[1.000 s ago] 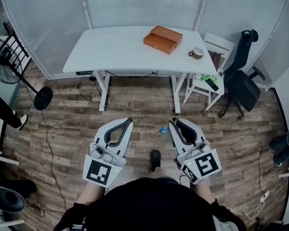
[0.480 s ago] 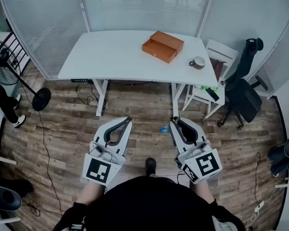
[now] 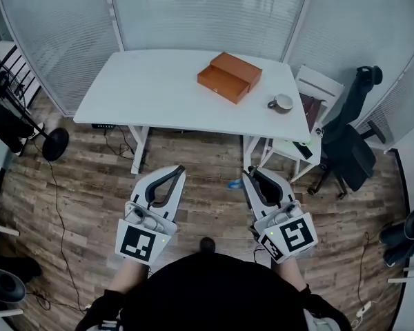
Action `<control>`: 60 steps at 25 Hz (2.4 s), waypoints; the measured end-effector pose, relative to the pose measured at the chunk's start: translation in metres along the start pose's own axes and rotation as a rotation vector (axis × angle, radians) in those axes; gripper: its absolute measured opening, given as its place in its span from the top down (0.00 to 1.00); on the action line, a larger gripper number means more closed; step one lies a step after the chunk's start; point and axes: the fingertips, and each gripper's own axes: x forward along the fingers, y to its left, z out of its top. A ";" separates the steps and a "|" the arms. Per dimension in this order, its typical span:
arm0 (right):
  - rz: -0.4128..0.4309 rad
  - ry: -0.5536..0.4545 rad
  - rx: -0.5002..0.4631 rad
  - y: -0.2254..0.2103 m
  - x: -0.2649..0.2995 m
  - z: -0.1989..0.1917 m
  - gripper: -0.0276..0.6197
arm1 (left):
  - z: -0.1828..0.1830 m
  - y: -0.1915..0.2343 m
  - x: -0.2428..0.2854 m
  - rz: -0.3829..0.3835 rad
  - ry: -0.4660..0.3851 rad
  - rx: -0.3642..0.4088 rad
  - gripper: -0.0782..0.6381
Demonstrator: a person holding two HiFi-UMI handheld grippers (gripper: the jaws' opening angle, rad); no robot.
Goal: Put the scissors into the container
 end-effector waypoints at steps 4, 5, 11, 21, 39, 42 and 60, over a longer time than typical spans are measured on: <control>0.020 0.006 0.013 -0.021 0.012 -0.008 0.87 | -0.007 0.005 0.020 0.024 0.009 0.003 0.87; 0.027 0.007 0.018 -0.024 0.015 -0.010 0.87 | -0.010 0.006 0.023 0.030 0.015 0.005 0.87; 0.053 0.013 0.037 -0.034 0.029 -0.021 0.87 | -0.022 0.013 0.034 0.052 0.046 0.003 0.87; 0.045 0.008 0.021 -0.035 0.035 -0.015 0.87 | -0.019 0.014 0.046 0.005 0.027 0.010 0.87; 0.055 -0.002 0.021 -0.048 0.037 -0.017 0.87 | -0.024 0.013 0.052 0.042 0.020 -0.005 0.87; 0.066 0.002 0.023 -0.047 0.035 -0.019 0.87 | -0.026 0.010 0.050 0.052 0.028 -0.009 0.87; 0.073 0.007 0.033 -0.047 0.050 -0.028 0.87 | -0.037 0.020 0.058 0.038 0.029 -0.009 0.87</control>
